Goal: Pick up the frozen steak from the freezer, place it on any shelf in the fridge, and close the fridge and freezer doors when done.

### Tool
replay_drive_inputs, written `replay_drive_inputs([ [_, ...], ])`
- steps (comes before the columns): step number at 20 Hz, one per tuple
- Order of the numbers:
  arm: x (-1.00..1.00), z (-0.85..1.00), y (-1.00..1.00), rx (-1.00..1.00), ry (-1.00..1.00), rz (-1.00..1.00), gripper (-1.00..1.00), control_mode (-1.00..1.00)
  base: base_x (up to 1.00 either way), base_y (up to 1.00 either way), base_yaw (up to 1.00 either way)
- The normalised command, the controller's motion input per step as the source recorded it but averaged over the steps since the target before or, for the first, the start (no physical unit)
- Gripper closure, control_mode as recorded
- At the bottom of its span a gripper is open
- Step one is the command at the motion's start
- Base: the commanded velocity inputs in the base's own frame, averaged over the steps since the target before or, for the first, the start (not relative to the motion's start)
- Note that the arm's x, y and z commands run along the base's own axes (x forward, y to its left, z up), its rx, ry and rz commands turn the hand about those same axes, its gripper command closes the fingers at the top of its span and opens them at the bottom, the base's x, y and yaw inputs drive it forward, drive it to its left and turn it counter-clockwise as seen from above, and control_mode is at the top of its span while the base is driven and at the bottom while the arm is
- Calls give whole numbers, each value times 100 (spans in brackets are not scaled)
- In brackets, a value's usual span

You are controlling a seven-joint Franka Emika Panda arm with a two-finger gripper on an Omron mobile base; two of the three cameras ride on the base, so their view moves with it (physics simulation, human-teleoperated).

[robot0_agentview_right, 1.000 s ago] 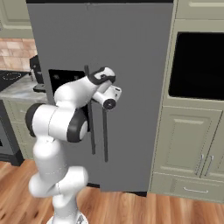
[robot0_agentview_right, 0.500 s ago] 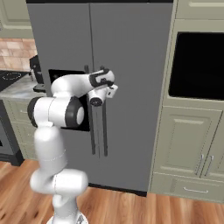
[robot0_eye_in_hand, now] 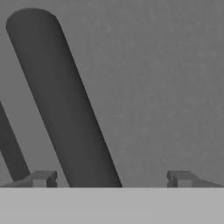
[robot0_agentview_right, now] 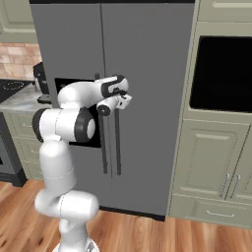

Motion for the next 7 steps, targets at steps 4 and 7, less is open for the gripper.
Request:
replay_drive_inputs([
  [4,3,0,0,0,0,0,-100,-100,0,0,0],
  [7,0,0,0,0,0,0,-100,-100,0,0,0],
])
